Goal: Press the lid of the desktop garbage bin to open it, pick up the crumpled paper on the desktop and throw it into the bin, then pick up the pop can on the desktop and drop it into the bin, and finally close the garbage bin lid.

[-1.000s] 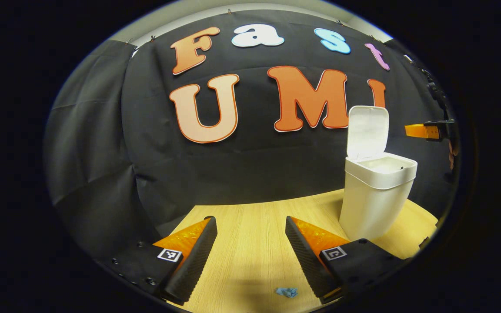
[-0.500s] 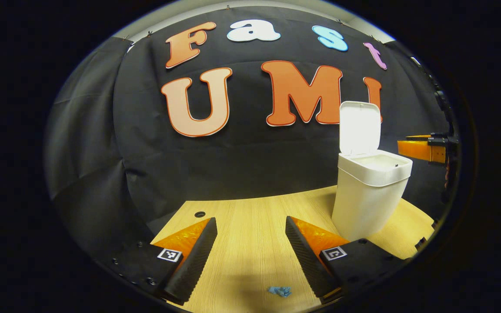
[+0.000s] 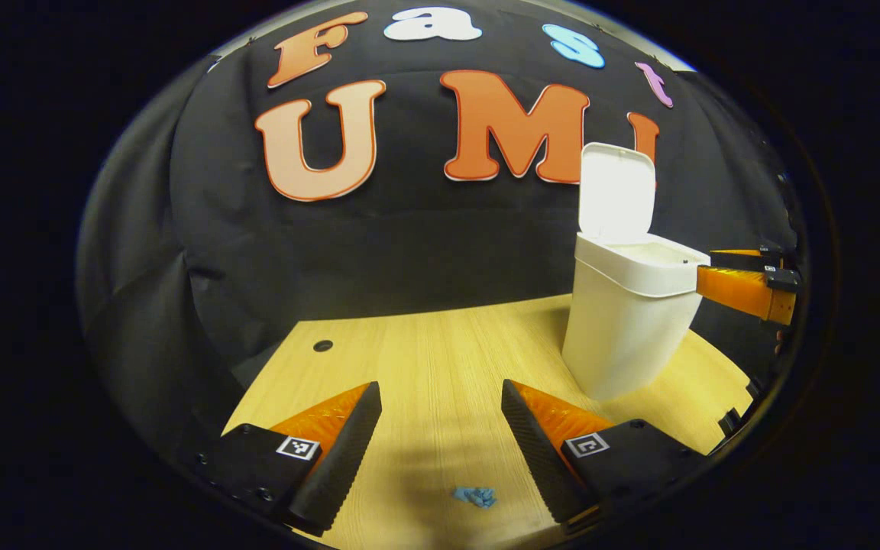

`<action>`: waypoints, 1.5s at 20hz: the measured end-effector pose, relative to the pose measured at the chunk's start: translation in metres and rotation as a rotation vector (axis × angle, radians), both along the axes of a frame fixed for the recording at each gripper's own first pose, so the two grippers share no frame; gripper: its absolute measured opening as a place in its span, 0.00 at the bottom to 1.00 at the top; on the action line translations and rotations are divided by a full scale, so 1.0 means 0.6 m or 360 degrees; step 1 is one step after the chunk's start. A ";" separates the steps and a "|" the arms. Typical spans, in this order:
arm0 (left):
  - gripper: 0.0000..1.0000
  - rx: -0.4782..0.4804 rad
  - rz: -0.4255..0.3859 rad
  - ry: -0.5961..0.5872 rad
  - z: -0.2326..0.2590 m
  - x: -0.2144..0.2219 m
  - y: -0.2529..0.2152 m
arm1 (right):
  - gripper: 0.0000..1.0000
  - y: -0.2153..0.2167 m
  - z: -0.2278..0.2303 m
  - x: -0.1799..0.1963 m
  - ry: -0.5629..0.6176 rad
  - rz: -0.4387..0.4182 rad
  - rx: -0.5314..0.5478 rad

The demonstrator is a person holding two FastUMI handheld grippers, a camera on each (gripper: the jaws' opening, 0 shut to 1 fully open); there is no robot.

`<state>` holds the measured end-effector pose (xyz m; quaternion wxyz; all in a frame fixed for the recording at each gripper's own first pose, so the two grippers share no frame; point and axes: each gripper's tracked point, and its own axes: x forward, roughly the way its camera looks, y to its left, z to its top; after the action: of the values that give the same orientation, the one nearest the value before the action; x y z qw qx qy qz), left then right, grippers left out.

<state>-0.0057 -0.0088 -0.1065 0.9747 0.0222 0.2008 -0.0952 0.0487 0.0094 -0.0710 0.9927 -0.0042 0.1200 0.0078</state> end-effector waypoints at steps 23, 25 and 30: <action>1.00 0.0131 -0.0251 0.0990 -0.249 -0.113 -0.027 | 0.96 0.038 -0.103 -0.089 0.0284 -0.0107 -0.0026; 1.00 0.0124 -0.0269 0.1055 -0.268 -0.118 -0.032 | 0.96 0.037 -0.108 -0.097 0.0302 -0.0127 -0.0029; 0.93 0.0083 -0.0277 0.1198 -0.304 -0.109 -0.061 | 0.96 0.036 -0.120 -0.111 0.0341 -0.0182 -0.0027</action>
<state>-0.0713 -0.0453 -0.2886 0.8202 0.0274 0.5443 -0.1741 -0.0179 0.0310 -0.1432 0.9730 -0.0048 0.2256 -0.0495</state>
